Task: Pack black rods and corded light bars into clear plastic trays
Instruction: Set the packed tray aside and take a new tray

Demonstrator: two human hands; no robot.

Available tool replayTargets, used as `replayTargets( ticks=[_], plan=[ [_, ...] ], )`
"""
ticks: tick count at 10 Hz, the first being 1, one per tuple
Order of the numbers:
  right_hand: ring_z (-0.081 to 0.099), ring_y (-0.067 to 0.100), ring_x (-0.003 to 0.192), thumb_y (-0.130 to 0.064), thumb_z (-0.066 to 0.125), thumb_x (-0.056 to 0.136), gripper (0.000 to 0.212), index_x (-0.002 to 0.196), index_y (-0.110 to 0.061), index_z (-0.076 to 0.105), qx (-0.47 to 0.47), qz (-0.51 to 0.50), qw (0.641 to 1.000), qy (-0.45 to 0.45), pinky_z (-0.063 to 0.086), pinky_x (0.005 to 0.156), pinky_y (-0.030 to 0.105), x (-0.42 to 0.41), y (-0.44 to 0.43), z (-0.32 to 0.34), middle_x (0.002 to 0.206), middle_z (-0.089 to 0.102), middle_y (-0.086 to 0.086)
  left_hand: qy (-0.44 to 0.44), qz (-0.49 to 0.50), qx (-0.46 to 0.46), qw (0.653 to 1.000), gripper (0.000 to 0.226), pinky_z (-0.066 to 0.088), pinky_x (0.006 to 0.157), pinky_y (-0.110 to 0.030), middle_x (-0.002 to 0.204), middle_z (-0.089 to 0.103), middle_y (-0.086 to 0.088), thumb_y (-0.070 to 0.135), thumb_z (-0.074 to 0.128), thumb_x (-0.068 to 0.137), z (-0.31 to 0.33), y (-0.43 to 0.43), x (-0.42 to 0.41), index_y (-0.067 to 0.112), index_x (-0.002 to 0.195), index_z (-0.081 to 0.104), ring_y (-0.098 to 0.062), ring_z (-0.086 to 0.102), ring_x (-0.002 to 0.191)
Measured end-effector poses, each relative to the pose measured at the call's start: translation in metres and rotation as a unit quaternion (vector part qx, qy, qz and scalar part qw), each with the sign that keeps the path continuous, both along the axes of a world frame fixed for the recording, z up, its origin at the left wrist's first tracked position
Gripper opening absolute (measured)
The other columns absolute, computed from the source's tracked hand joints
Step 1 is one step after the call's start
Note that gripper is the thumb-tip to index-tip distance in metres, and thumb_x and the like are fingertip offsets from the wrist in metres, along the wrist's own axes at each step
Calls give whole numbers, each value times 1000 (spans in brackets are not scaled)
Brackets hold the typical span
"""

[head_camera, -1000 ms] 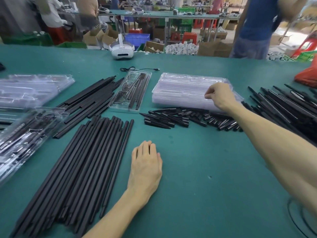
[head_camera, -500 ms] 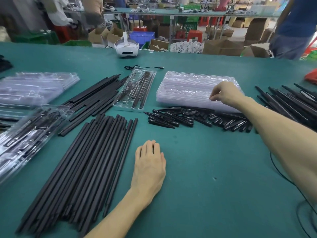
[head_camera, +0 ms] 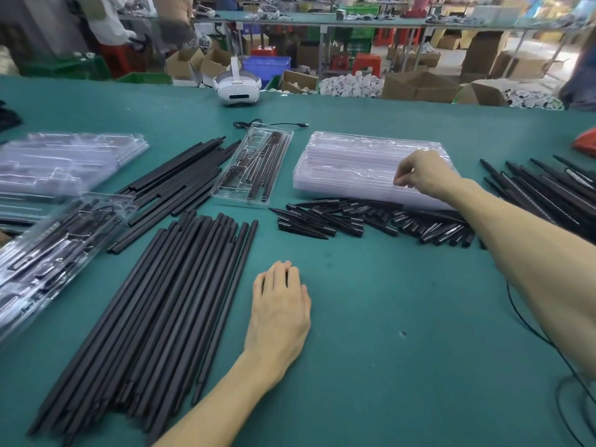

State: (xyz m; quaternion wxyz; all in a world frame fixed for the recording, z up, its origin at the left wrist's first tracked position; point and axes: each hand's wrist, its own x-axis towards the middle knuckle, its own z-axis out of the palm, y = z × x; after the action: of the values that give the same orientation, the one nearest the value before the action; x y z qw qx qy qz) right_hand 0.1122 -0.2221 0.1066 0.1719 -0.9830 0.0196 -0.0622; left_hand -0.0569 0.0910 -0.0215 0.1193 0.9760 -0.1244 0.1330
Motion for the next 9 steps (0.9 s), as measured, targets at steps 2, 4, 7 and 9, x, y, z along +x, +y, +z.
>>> replayTargets(
  ticks=[2, 4, 7, 9],
  plan=[
    [59, 18, 69, -3, 71, 89, 6, 92, -1, 76, -4, 5, 1000, -5, 37, 62, 24, -1, 0, 0, 84, 71, 12, 6, 0, 1, 1000, 30, 34, 111, -40, 131, 53, -3, 26, 36, 105, -1, 0, 1, 12, 126, 52, -23, 45, 129],
    [59, 22, 90, 5, 46, 98, 27, 105, -4, 70, -50, -24, 998, 0, 40, 70, 29, -6, 8, -6, 106, 72, 8, 3, 0, -3, 1000, 29, 35, 110, -40, 130, 55, -4, 25, 38, 105, 0, -1, 1, 11, 125, 53, -24, 46, 128],
    [62, 29, 102, 12, 43, 95, 30, 105, 0, 68, -44, -24, 998, -34, 47, 83, 35, -5, 4, -7, 116, 69, 15, -3, 2, 1, 1000, 28, 39, 108, -42, 127, 57, -6, 24, 40, 104, 0, -2, 0, 10, 124, 54, -25, 49, 124],
    [47, 42, 103, 22, 43, 82, 37, 114, 6, 53, -240, -1, 964, -114, 45, 86, 51, -4, 10, -11, 113, 52, 27, -3, 2, 4, 1000, 29, 39, 108, -42, 128, 57, -6, 25, 40, 104, 0, -2, 0, 10, 124, 54, -25, 49, 125]
  ],
)
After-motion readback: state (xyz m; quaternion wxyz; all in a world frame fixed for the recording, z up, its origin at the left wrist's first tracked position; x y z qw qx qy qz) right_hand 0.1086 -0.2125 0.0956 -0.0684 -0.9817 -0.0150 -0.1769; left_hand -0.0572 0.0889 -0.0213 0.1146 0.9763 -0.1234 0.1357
